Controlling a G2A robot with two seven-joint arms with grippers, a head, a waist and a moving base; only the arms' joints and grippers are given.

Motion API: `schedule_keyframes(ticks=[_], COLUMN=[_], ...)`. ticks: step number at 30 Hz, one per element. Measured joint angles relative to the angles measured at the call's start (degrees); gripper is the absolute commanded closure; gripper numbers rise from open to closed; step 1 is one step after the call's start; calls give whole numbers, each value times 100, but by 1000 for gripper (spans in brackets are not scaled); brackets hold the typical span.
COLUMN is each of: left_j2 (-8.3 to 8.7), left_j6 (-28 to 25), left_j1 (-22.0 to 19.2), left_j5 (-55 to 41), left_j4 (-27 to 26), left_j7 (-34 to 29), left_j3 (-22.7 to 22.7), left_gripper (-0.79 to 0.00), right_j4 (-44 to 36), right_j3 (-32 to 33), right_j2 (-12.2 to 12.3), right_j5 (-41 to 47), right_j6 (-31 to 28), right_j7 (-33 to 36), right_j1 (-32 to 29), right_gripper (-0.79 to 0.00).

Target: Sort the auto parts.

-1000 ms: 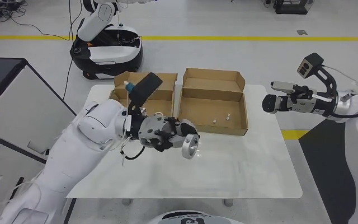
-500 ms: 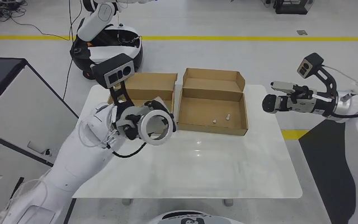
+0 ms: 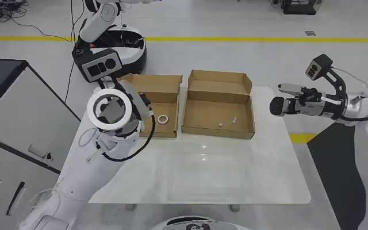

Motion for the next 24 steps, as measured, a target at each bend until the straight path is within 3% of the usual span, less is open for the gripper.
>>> schedule_keyframes(ticks=[6,15,24], left_j2=[-126,-106,-142], left_j6=[4,313,310], left_j1=[7,-6,72], left_j5=[551,1701,1514], left_j4=[193,463,362], left_j7=[-90,-384,-235], left_j3=[-34,-208,-210], left_gripper=[0,0,0], right_j4=[0,0,0], right_j3=[0,0,0], right_j2=[0,0,0], right_j5=[0,0,0], right_j6=[0,0,0], right_j7=[0,0,0], right_j1=[0,0,0], right_gripper=[-785,-785,-785])
